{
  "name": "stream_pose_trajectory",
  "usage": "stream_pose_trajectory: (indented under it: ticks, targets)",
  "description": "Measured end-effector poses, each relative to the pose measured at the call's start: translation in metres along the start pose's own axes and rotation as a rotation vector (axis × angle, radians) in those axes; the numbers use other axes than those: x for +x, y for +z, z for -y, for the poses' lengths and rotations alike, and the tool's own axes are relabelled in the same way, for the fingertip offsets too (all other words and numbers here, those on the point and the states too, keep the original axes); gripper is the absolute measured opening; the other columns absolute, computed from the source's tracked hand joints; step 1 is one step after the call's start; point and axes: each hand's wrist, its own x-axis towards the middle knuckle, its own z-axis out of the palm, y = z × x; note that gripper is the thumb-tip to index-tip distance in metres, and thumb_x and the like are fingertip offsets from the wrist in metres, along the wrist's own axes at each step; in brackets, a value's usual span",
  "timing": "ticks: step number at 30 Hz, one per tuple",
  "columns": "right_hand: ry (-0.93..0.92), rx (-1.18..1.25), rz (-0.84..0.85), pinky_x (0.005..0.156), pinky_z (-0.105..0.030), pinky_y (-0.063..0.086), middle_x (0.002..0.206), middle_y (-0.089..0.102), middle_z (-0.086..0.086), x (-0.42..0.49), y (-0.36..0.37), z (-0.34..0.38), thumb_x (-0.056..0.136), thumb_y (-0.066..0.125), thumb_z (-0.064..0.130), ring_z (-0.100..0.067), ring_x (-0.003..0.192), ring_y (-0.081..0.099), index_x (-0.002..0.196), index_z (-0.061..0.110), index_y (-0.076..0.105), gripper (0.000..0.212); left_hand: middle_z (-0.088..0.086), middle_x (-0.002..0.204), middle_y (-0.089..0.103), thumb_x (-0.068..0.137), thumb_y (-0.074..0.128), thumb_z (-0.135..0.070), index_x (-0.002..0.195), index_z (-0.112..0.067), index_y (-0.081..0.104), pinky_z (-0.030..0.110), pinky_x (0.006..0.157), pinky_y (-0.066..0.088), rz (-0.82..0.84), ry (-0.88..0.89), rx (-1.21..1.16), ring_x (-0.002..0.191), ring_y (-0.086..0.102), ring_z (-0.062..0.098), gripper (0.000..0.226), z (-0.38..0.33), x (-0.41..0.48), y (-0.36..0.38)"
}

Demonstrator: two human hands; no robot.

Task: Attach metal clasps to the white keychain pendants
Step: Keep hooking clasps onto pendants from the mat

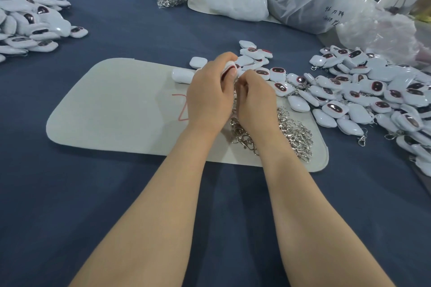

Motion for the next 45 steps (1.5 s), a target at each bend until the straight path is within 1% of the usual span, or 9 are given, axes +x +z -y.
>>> stream_pose_trajectory:
  ticks: [4,8,12,18,24,31,35,38,45]
  targets:
    - [0.086,0.092,-0.047,0.064,-0.028,0.031,0.080,0.054,-0.001,-0.001,0.002,0.001,0.095,0.044,0.010,-0.022,0.076,0.047,0.087,0.006,0.054,0.013,-0.007,0.098,0.062,0.096,0.049,-0.018,0.114,-0.018,0.060,0.022,0.077,0.043,-0.022,-0.089,-0.105,0.085,0.056,0.016,0.021,-0.003,-0.001,0.001]
    - [0.201,0.376,-0.053,0.075,-0.012,0.039,0.080,0.053,0.017,0.002,0.003,0.007,0.094,0.051,0.010,-0.002,0.078,0.052,0.090,0.018,0.051,0.009,0.002,0.082,0.059,0.095,0.051,-0.013,0.100,-0.012,0.057,0.025,0.062,0.054,-0.061,-0.607,-0.584,0.059,0.061,0.012,0.008,-0.003,0.007,-0.003]
    - [0.245,0.546,-0.043,0.087,-0.023,0.045,0.084,0.056,0.016,0.002,0.005,0.011,0.092,0.054,0.007,-0.001,0.083,0.055,0.083,0.027,0.049,0.022,0.003,0.066,0.049,0.095,0.050,-0.008,0.081,-0.010,0.055,0.015,0.044,0.044,-0.009,-0.926,-0.968,0.043,0.046,0.006,0.015,-0.002,0.010,-0.007]
    - [0.271,0.593,-0.108,0.086,-0.040,0.051,0.083,0.061,0.007,0.003,0.004,0.013,0.092,0.056,0.009,-0.017,0.083,0.060,0.081,0.028,0.052,0.022,0.008,0.088,0.059,0.095,0.053,-0.011,0.085,-0.011,0.056,0.014,0.043,0.046,0.047,-1.048,-1.094,0.040,0.050,0.003,0.011,-0.001,0.010,-0.008]
    - [0.273,0.528,-0.167,0.086,-0.040,0.051,0.081,0.061,0.011,0.002,0.004,0.015,0.091,0.057,0.010,-0.019,0.086,0.062,0.080,0.028,0.055,0.021,-0.001,0.054,0.055,0.094,0.054,-0.011,0.079,-0.012,0.057,0.014,0.042,0.045,0.032,-1.056,-1.045,0.039,0.051,0.003,0.015,-0.001,0.011,-0.008]
    - [0.182,0.399,-0.197,0.068,-0.008,0.040,0.075,0.057,0.015,0.000,0.004,0.012,0.093,0.054,0.009,0.003,0.069,0.053,0.089,0.014,0.060,0.008,-0.001,0.068,0.053,0.094,0.053,-0.013,0.085,-0.013,0.056,0.015,0.045,0.046,0.041,-0.980,-0.947,0.041,0.051,0.003,0.010,-0.001,0.010,-0.005]
    - [0.125,0.235,-0.151,0.070,-0.022,0.039,0.082,0.058,0.005,0.000,0.005,0.008,0.093,0.051,0.009,-0.015,0.078,0.054,0.091,0.007,0.060,0.009,0.001,0.081,0.059,0.094,0.055,-0.018,0.101,-0.015,0.054,0.026,0.065,0.053,-0.012,-0.794,-0.678,0.055,0.058,0.009,0.008,0.000,0.008,-0.002]
    - [0.121,0.176,-0.129,0.067,-0.025,0.034,0.080,0.056,0.003,0.000,0.005,0.005,0.093,0.049,0.008,-0.018,0.076,0.052,0.088,0.007,0.058,0.010,0.004,0.099,0.064,0.093,0.054,-0.018,0.097,-0.021,0.051,0.039,0.087,0.052,-0.053,-0.564,-0.457,0.087,0.065,0.024,0.006,-0.003,0.004,-0.004]
    - [0.106,0.114,-0.093,0.066,-0.030,0.035,0.075,0.057,0.001,0.000,0.001,0.006,0.093,0.049,0.008,-0.023,0.073,0.052,0.085,0.005,0.057,0.011,-0.020,0.079,0.054,0.095,0.052,-0.019,0.108,-0.020,0.056,0.016,0.067,0.040,-0.072,-0.185,-0.216,0.068,0.051,0.004,0.014,-0.004,-0.001,0.000]
